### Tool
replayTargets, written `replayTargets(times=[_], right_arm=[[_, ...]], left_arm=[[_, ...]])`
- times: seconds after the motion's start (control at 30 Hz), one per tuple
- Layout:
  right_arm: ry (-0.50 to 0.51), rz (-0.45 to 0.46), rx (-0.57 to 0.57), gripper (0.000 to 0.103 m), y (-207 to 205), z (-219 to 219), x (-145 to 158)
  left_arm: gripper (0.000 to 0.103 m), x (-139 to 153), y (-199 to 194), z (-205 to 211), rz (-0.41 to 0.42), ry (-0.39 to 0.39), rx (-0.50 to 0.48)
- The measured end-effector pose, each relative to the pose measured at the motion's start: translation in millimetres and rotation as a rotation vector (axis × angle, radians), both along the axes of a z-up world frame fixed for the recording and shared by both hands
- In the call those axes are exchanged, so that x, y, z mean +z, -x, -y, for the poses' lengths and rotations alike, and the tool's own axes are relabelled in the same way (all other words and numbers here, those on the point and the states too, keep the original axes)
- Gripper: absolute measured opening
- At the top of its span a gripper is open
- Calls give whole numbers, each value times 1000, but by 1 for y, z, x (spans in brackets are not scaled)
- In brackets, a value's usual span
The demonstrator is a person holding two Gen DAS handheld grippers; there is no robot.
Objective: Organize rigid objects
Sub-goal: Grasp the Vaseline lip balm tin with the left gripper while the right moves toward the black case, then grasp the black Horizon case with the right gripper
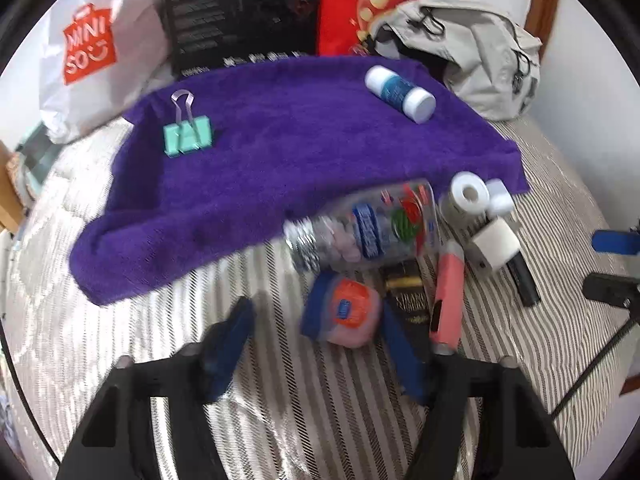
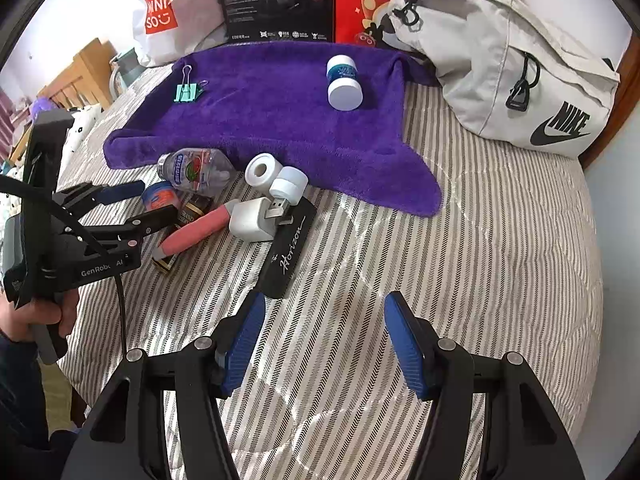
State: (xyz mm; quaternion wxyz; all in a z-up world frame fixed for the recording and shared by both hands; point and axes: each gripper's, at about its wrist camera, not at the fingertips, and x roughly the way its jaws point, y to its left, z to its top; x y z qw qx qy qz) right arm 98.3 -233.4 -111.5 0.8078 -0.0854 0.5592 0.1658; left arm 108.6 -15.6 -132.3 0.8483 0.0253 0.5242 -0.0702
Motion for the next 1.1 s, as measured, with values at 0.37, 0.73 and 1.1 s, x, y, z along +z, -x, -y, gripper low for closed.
replayTargets(times=[0.37, 0.73, 1.1], right_arm=[[-67, -24, -45, 61, -12, -3, -15], [-48, 25, -64, 58, -31, -26, -47], [-112, 33, -104, 22, -29, 13, -45]], left_arm=[[35, 2, 8, -1, 5, -44, -23], [35, 4, 15, -17, -15, -33, 14], [35, 3, 24, -30, -29, -55, 41]])
